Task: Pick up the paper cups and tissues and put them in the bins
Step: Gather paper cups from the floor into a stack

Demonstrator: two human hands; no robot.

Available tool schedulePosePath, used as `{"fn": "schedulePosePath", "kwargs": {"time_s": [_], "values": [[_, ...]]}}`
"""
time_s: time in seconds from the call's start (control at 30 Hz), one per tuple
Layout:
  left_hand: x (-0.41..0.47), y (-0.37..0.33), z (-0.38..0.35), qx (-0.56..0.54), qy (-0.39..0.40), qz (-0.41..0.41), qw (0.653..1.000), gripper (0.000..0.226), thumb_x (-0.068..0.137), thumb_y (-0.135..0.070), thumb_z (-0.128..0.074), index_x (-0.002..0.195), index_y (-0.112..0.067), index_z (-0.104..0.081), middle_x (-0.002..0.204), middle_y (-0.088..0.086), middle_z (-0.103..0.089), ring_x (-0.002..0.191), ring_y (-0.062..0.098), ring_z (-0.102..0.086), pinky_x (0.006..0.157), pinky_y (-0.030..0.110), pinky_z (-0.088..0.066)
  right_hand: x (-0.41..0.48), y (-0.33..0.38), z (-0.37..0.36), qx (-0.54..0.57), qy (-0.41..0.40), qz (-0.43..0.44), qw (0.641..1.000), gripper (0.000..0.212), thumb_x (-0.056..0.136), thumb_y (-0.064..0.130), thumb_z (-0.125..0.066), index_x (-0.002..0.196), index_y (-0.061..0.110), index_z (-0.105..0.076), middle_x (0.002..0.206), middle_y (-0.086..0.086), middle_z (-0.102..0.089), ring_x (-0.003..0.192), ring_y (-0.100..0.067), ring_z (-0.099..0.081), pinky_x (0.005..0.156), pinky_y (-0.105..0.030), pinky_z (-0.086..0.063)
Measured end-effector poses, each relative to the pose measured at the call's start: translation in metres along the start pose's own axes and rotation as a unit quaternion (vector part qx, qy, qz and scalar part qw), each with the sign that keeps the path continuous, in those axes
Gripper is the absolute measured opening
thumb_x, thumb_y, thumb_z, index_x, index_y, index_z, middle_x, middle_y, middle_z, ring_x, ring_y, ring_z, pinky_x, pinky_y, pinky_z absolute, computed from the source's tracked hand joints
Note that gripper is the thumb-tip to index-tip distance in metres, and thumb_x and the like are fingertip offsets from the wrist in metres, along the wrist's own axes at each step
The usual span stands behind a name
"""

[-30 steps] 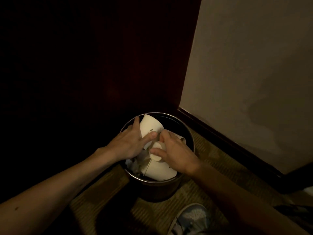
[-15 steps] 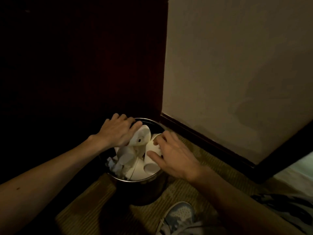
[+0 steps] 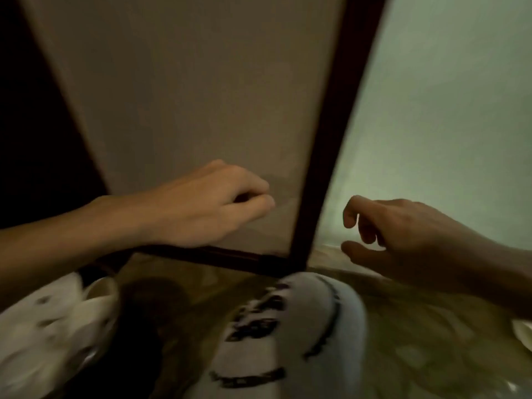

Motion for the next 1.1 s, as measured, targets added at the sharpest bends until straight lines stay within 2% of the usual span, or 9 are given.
{"fn": "schedulePosePath", "kwargs": {"time_s": [0.17, 0.23, 0.33, 0.43, 0.5, 0.6, 0.7, 0.9, 1.1], "values": [[0.128, -0.106, -0.14, -0.012, 0.13, -0.094, 0.987, 0.046, 0.099, -0.042, -0.043, 0.063, -0.013, -0.046, 0.056, 0.001, -0.049, 0.054, 0.011, -0.047, 0.058, 0.038, -0.039, -0.129, -0.127, -0.032, 0.017, 0.025, -0.137, 0.99, 0.028, 0.078, 0.062, -0.038, 0.091, 0.039, -0.046, 0.074, 0.017, -0.053, 0.066, 0.001, -0.05, 0.056, -0.019, -0.037], [0.162, -0.146, -0.208, -0.012, 0.197, -0.125, 0.972, 0.042, 0.099, -0.038, -0.046, 0.065, -0.013, -0.05, 0.06, -0.003, -0.053, 0.058, 0.009, -0.05, 0.062, 0.035, -0.041, -0.181, -0.169, -0.072, 0.079, 0.039, -0.212, 0.973, 0.021, 0.084, 0.055, -0.049, 0.096, 0.039, -0.044, 0.074, 0.013, -0.056, 0.066, -0.001, -0.052, 0.059, -0.022, -0.043], [0.192, -0.198, -0.303, -0.004, 0.278, -0.177, 0.944, 0.039, 0.099, -0.038, -0.045, 0.07, -0.015, -0.056, 0.067, -0.004, -0.059, 0.064, 0.007, -0.056, 0.065, 0.032, -0.044, -0.248, -0.217, -0.144, 0.163, 0.062, -0.302, 0.937, 0.035, 0.088, 0.054, -0.056, 0.111, 0.046, -0.032, 0.082, 0.013, -0.06, 0.072, 0.001, -0.056, 0.064, -0.023, -0.049], [0.205, -0.234, -0.392, -0.005, 0.353, -0.197, 0.914, 0.037, 0.1, -0.043, -0.045, 0.074, -0.021, -0.059, 0.068, -0.007, -0.06, 0.062, 0.005, -0.057, 0.063, 0.034, -0.048, -0.298, -0.253, -0.21, 0.22, 0.078, -0.374, 0.898, 0.042, 0.087, 0.054, -0.06, 0.116, 0.043, -0.031, 0.088, 0.018, -0.053, 0.078, 0.004, -0.052, 0.061, -0.016, -0.039], [0.205, -0.247, -0.45, 0.015, 0.394, -0.198, 0.897, 0.031, 0.097, -0.05, -0.046, 0.083, -0.026, -0.059, 0.08, -0.008, -0.064, 0.071, 0.008, -0.059, 0.064, 0.035, -0.049, -0.324, -0.272, -0.249, 0.225, 0.081, -0.41, 0.88, 0.042, 0.086, 0.054, -0.061, 0.118, 0.037, -0.039, 0.091, 0.023, -0.047, 0.079, 0.005, -0.048, 0.062, -0.014, -0.033], [0.201, -0.252, -0.519, 0.047, 0.415, -0.205, 0.885, 0.025, 0.094, -0.055, -0.048, 0.099, -0.032, -0.055, 0.106, -0.003, -0.064, 0.085, 0.013, -0.054, 0.068, 0.033, -0.043, -0.356, -0.294, -0.297, 0.211, 0.09, -0.456, 0.86, 0.051, 0.086, 0.054, -0.061, 0.127, 0.028, -0.045, 0.11, 0.012, -0.055, 0.092, -0.004, -0.046, 0.079, -0.023, -0.039], [0.191, -0.255, -0.56, 0.065, 0.403, -0.206, 0.89, 0.041, 0.093, -0.057, -0.049, 0.121, -0.027, -0.054, 0.123, 0.001, -0.055, 0.105, 0.02, -0.05, 0.081, 0.034, -0.041, -0.38, -0.301, -0.333, 0.224, 0.083, -0.498, 0.834, 0.05, 0.088, 0.05, -0.062, 0.129, 0.025, -0.046, 0.125, -0.001, -0.054, 0.111, -0.017, -0.048, 0.093, -0.032, -0.04], [0.177, -0.265, -0.595, 0.137, 0.293, -0.246, 0.913, 0.054, 0.087, -0.056, -0.058, 0.131, -0.028, -0.043, 0.13, 0.001, -0.048, 0.118, 0.024, -0.043, 0.09, 0.039, -0.039, -0.382, -0.3, -0.378, 0.285, 0.064, -0.506, 0.812, 0.064, 0.092, 0.046, -0.058, 0.147, 0.03, -0.029, 0.143, -0.004, -0.042, 0.131, -0.026, -0.04, 0.104, -0.041, -0.037], [0.162, -0.267, -0.625, 0.158, 0.395, -0.193, 0.884, 0.074, 0.082, -0.065, -0.061, 0.137, -0.025, -0.032, 0.127, 0.004, -0.057, 0.11, 0.026, -0.059, 0.088, 0.042, -0.047, -0.367, -0.29, -0.394, 0.326, 0.038, -0.495, 0.805, 0.051, 0.097, 0.041, -0.05, 0.144, 0.027, -0.037, 0.141, -0.003, -0.045, 0.128, -0.025, -0.038, 0.105, -0.041, -0.034]]}}
Point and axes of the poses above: each hand's wrist, its own x-axis towards the middle knuckle, its own z-axis out of the back of the hand, y = z × x, the point moved 4 cm from there along x, towards the middle knuckle
